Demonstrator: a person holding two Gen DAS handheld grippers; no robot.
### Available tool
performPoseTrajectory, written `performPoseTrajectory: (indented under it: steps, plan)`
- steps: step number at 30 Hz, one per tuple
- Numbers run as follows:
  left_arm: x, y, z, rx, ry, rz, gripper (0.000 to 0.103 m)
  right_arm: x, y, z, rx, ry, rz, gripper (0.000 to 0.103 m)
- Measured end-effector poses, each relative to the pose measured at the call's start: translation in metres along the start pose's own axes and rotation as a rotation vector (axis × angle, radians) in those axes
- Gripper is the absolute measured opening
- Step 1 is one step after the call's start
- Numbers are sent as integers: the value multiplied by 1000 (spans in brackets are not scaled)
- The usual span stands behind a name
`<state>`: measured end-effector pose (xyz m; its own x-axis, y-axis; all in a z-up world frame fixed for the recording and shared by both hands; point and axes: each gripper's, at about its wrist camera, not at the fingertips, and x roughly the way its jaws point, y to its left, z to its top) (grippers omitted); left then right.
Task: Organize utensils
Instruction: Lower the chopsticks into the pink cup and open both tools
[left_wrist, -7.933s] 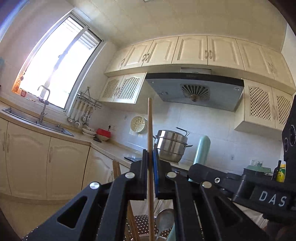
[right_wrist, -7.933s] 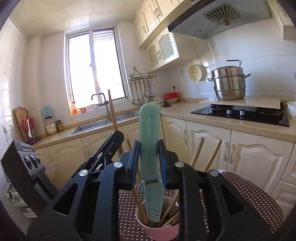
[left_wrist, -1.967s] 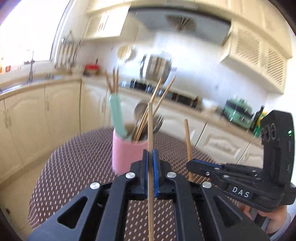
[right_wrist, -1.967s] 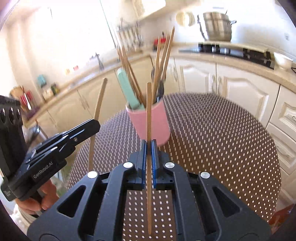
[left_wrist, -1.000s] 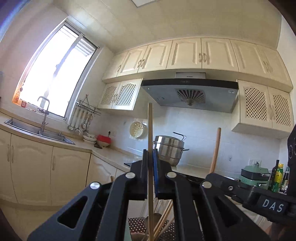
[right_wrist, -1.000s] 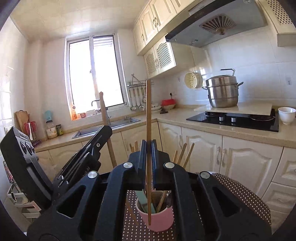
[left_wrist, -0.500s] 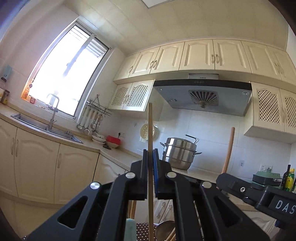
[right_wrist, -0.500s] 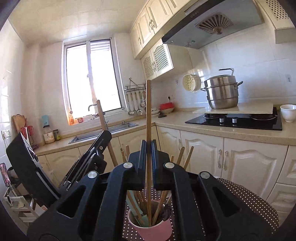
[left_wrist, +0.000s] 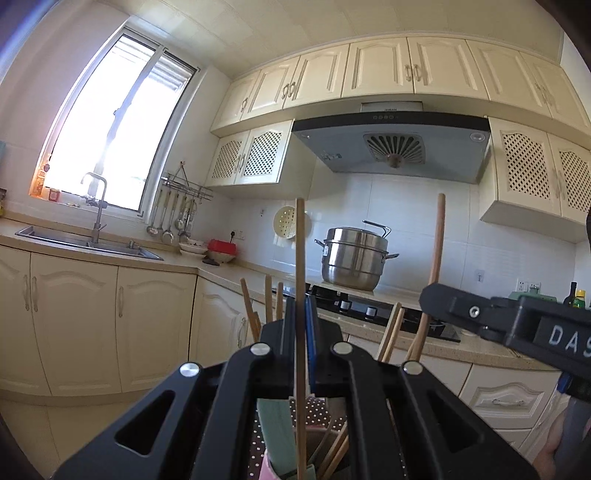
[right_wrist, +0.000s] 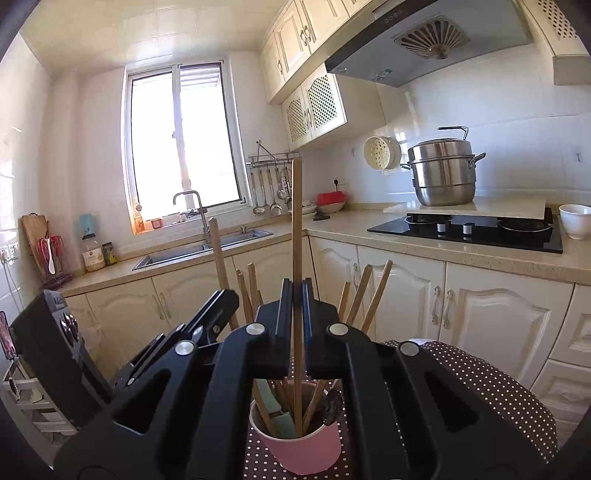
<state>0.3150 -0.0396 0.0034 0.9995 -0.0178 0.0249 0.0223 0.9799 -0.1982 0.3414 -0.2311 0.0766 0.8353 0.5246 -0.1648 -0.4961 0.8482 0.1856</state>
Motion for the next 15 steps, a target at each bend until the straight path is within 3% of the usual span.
performPoseTrajectory:
  steps: [7, 15]
  plan:
    - [-10, 5, -19, 23, 71, -22, 6, 2, 5, -12, -19, 33, -24, 6]
    - [-20, 6, -18, 41, 92, -49, 6, 4, 6, -24, -18, 68, -46, 6]
